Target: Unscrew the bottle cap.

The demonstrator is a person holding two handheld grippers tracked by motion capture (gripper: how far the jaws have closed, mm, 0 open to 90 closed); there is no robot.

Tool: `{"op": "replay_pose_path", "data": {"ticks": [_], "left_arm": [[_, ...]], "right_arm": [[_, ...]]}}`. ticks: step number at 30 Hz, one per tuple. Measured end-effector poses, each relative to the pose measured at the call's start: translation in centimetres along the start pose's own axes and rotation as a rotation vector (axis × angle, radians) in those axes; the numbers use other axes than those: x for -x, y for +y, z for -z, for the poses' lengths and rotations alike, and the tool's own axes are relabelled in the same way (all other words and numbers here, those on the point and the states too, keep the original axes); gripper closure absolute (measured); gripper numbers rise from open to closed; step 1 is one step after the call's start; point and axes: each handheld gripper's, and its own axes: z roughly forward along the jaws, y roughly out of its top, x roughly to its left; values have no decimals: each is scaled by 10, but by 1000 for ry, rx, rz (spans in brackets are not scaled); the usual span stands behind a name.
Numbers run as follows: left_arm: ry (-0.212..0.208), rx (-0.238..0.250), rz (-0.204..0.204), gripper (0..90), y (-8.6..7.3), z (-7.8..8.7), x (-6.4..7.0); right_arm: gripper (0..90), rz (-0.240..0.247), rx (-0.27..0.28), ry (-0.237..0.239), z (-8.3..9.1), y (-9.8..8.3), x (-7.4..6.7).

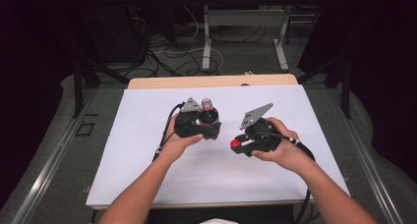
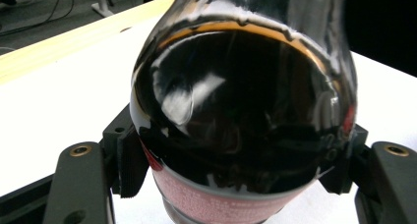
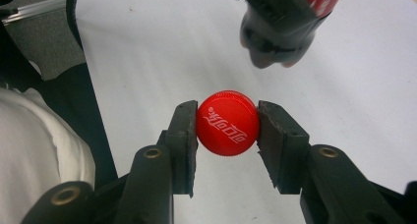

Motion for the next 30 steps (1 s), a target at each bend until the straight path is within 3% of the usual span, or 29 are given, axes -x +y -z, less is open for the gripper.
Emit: {"op": "replay_pose_path", "data": {"ticks": [4,8,11,13,14,19,27,30], "left_arm": [[16,0,6,295,0,-7,-5],[32,-4,21,295,-2,-14,-14],[48,-7,38,295,-3,-20,-22],[63,-6,43,295,-4,-23,-29],[66,-14,56,295,-4,-25,-33],[100,-12,89,295,-5,-36,-48],[133,-15,86,295,-5,-58,-58],[128,-36,76,294,-4,-66,-58]], "right_arm": [[604,-28,29,15,-9,-9,2],[604,-18,14,1,-13,-13,2],[604,-45,24,-23,-19,-19,5],[604,-54,20,-27,-20,-21,5],[604,-54,20,-7,-22,-23,7],[604,-64,5,-20,-32,-27,7],[604,-73,8,-7,-47,-32,4],[604,-70,-1,-24,-51,-33,3]]}}
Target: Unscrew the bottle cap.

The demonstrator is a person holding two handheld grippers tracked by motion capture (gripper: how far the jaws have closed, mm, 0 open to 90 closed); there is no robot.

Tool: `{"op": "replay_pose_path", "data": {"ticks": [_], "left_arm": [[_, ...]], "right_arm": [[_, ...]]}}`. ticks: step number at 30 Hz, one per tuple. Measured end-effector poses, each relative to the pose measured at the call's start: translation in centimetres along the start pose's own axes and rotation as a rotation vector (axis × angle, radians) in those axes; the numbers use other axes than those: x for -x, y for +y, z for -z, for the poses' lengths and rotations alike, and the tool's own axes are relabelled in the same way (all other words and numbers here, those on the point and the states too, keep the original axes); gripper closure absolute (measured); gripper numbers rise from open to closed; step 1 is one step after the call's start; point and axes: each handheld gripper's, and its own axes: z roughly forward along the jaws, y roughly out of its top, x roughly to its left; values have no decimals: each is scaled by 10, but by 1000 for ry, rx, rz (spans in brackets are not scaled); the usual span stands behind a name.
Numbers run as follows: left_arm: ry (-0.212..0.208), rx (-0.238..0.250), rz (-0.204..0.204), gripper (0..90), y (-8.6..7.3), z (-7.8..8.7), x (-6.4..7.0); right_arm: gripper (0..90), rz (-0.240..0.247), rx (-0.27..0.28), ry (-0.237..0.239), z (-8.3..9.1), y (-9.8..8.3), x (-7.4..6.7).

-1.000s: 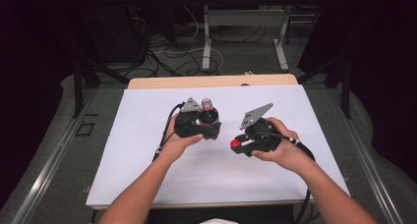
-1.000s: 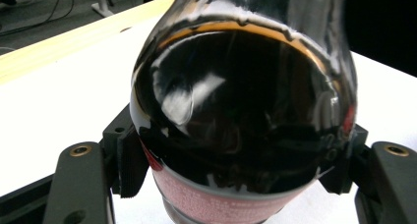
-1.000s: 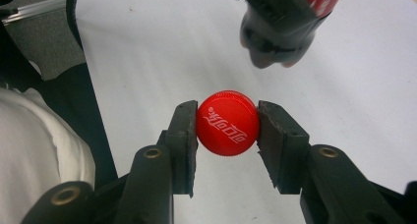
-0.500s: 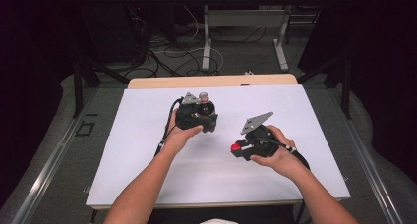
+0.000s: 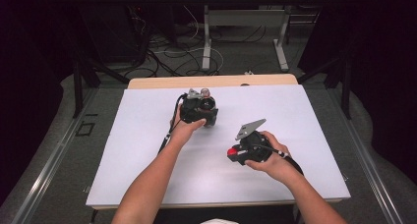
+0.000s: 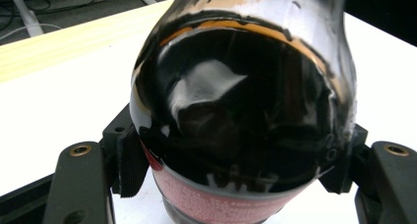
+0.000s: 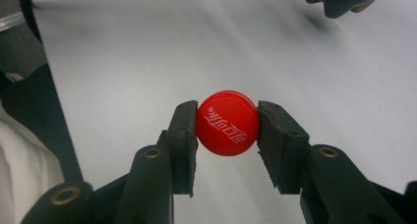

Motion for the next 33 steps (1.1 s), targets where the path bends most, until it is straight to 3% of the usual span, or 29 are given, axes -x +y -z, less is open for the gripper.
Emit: {"op": "replay_pose_path", "data": {"ticks": [4,8,10,15,20,23,25,31,33], "left_arm": [[2,-18,-10,294,0,-12,6],[10,-1,-7,294,-3,-22,12],[9,-25,-20,294,-4,-23,13],[-5,-19,-15,294,-6,-27,17],[-17,-46,-42,293,-8,-27,19],[-10,-29,-47,292,-10,-27,19],[-6,-17,-44,290,-12,-27,20],[-1,-1,-59,286,-14,-27,22],[-2,-1,-60,286,-14,-27,22]], "right_arm": [[604,-13,8,-1,-6,-3,1],[603,-18,5,9,-9,-4,2],[604,-18,12,-8,-11,-5,2],[604,-16,-8,4,-13,-4,2],[604,-17,-30,10,-20,-4,0],[603,11,-37,6,-25,-4,0],[603,-1,-51,7,-30,-4,-2],[603,58,-97,-11,-58,-2,-5],[603,35,-107,-20,-66,-1,-6]]}}
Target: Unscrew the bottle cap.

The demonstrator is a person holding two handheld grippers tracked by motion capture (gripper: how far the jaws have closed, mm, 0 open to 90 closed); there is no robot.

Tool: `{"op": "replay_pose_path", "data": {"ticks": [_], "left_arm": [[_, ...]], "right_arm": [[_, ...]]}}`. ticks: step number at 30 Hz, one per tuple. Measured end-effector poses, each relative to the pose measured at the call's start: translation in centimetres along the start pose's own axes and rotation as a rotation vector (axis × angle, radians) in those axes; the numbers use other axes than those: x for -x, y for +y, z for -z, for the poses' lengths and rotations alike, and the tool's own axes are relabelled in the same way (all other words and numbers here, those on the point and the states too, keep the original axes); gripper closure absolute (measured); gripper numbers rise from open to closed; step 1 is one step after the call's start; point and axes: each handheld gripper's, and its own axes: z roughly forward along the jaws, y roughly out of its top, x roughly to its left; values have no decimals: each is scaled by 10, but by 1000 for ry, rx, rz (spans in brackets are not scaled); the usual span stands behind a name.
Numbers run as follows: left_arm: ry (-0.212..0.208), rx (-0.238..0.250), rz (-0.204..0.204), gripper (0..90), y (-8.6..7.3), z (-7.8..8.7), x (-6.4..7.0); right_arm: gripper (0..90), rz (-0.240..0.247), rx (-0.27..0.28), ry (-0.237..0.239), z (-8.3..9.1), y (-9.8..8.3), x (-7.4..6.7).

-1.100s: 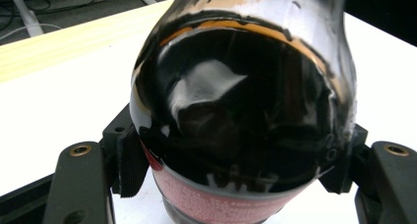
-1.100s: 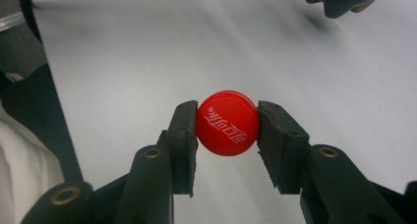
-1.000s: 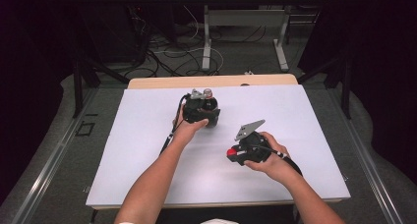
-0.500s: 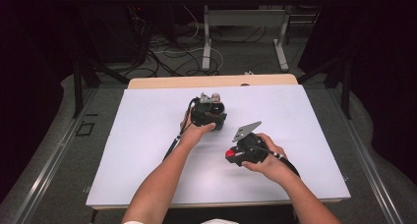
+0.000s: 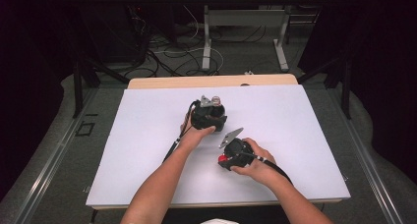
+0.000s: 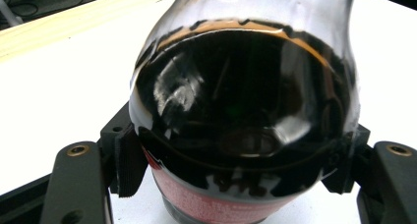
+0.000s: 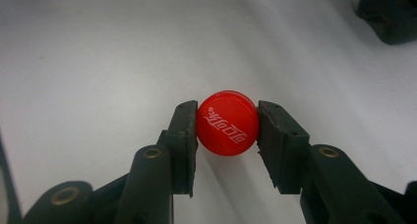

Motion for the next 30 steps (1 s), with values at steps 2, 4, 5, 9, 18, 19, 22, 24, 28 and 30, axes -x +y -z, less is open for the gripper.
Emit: {"op": "replay_pose_path", "data": {"ticks": [2,4,5,9,18,19,22,24,28,30], "left_arm": [[-2,1,1,285,0,0,0],[-7,5,3,285,0,0,0],[-6,5,3,285,0,0,-1],[-7,5,4,283,0,0,-1],[-9,1,12,279,0,0,-1],[-9,1,13,279,0,0,-1],[-8,-1,16,277,0,0,-1],[-15,-2,20,276,0,0,-1],[-12,-4,19,275,0,0,-1],[-16,-2,28,274,0,1,-1]], "right_arm": [[603,-11,-4,-13,-8,2,1],[603,-23,8,-18,-13,4,3],[603,-48,7,-26,-15,5,4],[602,-57,27,-14,-21,9,9],[600,-47,3,-36,-28,10,7],[600,-48,3,-34,-29,10,7],[599,-51,0,-32,-29,11,7],[595,-52,-2,-30,-28,10,7],[556,-48,3,-36,-27,10,8],[509,-42,20,-34,-28,11,8]]}}
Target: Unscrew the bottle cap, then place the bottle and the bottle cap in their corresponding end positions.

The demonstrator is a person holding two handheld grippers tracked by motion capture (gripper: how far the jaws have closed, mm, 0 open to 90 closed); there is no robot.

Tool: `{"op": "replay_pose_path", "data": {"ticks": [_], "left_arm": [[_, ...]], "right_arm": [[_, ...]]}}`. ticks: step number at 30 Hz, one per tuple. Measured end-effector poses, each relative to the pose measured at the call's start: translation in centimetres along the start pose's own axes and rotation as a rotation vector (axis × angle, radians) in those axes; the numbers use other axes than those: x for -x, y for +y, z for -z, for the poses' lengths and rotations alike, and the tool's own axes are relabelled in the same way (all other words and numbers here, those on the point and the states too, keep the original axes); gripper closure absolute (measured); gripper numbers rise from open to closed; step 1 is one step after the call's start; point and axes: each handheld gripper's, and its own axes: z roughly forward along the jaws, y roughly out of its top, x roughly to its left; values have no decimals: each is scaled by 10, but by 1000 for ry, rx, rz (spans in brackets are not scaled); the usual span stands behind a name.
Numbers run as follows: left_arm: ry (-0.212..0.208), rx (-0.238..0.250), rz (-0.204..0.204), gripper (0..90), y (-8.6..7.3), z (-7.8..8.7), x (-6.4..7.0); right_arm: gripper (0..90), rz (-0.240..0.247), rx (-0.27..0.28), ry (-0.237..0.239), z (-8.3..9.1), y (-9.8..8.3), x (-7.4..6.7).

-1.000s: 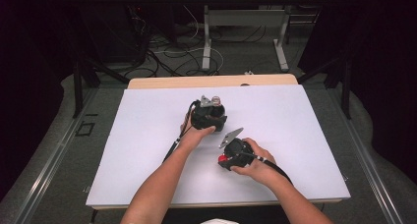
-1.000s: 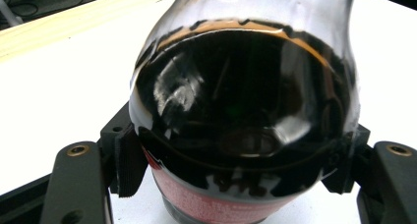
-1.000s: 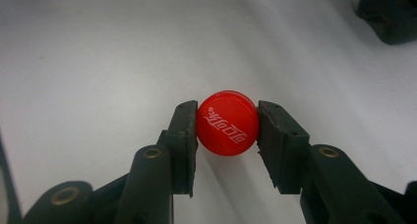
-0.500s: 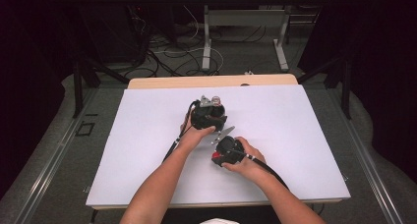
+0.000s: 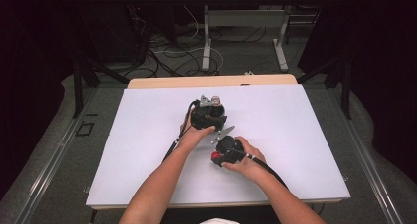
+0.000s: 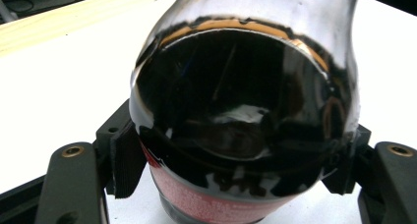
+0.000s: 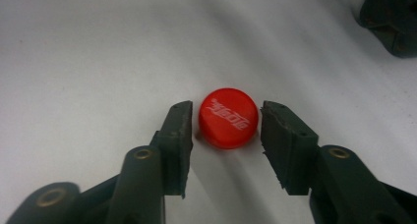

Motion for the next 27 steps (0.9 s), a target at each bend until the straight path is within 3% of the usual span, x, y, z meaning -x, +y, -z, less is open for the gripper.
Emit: {"op": "replay_pose_path", "data": {"ticks": [3,8,10,13,14,15,16,18,20,27], "left_arm": [[-6,0,11,266,1,3,-1],[-14,22,34,231,3,13,-3],[-29,34,66,209,4,18,-4],[-27,28,65,177,3,26,-6],[-33,29,61,167,2,29,-7],[-33,9,55,162,3,34,-8],[-32,38,65,162,1,36,-8],[-36,47,78,161,-1,45,-11],[-38,60,83,160,-3,54,-13],[-42,79,141,107,-17,89,-21]], "right_arm": [[441,6,12,-11,2,0,-2],[410,28,53,-27,11,1,-6],[398,24,71,-39,17,1,-8],[368,-13,96,-44,29,-1,-7],[329,-4,123,-50,32,-1,-4],[280,-21,140,-59,36,-2,-3],[242,-22,165,-72,38,-3,-1],[193,-55,204,-83,45,-6,3],[179,-78,213,-87,52,-10,10],[142,-203,310,-173,77,-33,30]]}}
